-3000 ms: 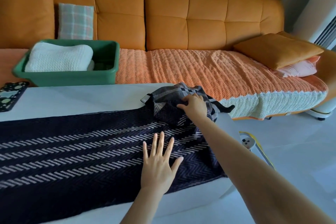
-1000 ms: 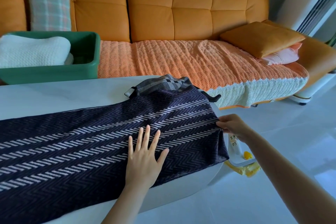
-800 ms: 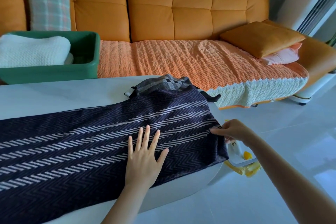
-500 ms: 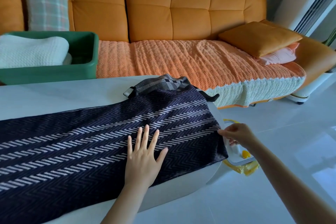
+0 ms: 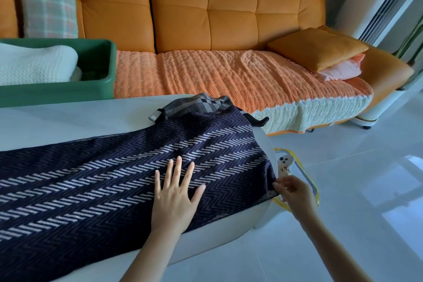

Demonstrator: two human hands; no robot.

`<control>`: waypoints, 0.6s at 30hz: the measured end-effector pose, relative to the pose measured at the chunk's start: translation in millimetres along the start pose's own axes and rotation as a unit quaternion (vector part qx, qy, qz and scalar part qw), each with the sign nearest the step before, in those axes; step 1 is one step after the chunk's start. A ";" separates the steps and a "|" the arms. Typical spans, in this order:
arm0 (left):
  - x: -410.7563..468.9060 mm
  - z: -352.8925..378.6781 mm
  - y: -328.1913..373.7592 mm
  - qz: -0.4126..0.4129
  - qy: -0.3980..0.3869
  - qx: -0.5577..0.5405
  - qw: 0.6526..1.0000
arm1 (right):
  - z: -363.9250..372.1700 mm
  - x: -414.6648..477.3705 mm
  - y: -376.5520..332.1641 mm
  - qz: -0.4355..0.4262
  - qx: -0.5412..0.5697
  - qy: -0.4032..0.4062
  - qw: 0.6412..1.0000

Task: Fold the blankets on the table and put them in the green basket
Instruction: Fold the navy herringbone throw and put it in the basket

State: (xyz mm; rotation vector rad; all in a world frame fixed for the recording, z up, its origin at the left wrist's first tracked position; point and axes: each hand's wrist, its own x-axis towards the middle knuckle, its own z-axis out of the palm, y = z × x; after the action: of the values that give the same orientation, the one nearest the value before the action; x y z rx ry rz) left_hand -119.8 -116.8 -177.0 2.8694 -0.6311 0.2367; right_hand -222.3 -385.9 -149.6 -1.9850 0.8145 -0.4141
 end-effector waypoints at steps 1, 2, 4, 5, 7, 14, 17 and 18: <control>0.2 0.2 0.0 0.000 0.001 0.000 1.000 | -1.3 1.3 1.8 0.002 -0.005 0.001 1.000; -0.2 0.3 -0.2 0.000 0.001 0.001 1.000 | -3.2 2.7 4.0 0.008 -0.015 0.003 1.000; -0.5 0.3 -0.2 0.000 0.002 -0.001 1.000 | -8.6 5.9 9.5 0.034 -0.021 0.011 0.999; -0.6 0.0 -0.1 0.000 0.001 -0.001 1.000 | -12.5 6.9 12.0 0.053 -0.006 0.019 0.998; -0.1 -0.3 0.1 0.000 0.003 -0.001 1.000 | -20.2 7.8 13.6 0.065 0.038 0.047 0.996; -0.7 -0.5 0.0 0.001 0.002 0.001 1.000 | 1.6 4.5 -10.9 0.062 -0.070 -0.025 0.995; -1.2 -1.4 0.7 0.002 -0.001 -0.001 1.000 | 4.0 8.6 -9.8 0.108 0.019 -0.006 0.994; -1.2 -1.8 0.7 0.002 -0.001 -0.002 1.000 | 1.9 10.1 -10.4 0.098 0.001 0.028 0.995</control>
State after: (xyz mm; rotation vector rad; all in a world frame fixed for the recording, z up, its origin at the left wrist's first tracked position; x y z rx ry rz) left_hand -121.3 -116.5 -175.4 2.8649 -0.6373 0.2342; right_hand -209.9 -387.9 -142.1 -1.8784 1.0333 -0.3576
